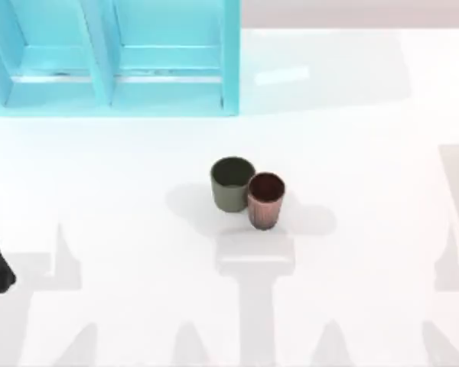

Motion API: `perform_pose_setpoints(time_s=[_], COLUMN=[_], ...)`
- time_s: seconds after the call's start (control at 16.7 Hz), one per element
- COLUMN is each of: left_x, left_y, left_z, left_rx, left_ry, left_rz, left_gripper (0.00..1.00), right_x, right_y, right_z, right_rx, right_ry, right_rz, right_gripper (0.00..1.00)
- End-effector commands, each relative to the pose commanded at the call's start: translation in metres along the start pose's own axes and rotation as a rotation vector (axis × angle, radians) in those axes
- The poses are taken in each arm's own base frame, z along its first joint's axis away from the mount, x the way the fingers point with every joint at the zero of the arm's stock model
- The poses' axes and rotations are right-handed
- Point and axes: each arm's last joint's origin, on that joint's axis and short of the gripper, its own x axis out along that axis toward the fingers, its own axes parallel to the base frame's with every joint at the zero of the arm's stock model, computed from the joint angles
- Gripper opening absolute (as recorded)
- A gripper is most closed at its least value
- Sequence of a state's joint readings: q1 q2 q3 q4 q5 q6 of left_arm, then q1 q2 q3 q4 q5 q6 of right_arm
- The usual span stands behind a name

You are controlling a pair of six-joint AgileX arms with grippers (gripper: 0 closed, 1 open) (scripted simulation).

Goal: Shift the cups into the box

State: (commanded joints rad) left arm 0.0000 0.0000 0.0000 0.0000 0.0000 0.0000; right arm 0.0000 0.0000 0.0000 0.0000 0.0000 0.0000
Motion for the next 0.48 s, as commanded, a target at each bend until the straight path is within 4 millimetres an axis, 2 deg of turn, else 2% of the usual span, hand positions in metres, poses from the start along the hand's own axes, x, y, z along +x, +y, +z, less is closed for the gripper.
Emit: perform_pose_setpoints(time_s=[0.24,0.48], left_x=[0.0,0.0], left_y=[0.0,0.0], left_z=[0.0,0.0], left_rx=[0.0,0.0], left_ry=[0.0,0.0], left_rz=[0.0,0.0], left_gripper=[1.0,1.0], right_x=[0.0,0.004], right_y=[0.001,0.008], right_z=[0.004,0.026], right_rx=[0.008,0.057], right_ry=[0.016,0.14], right_rz=[0.012,0.077], right_gripper=[1.0,1.0])
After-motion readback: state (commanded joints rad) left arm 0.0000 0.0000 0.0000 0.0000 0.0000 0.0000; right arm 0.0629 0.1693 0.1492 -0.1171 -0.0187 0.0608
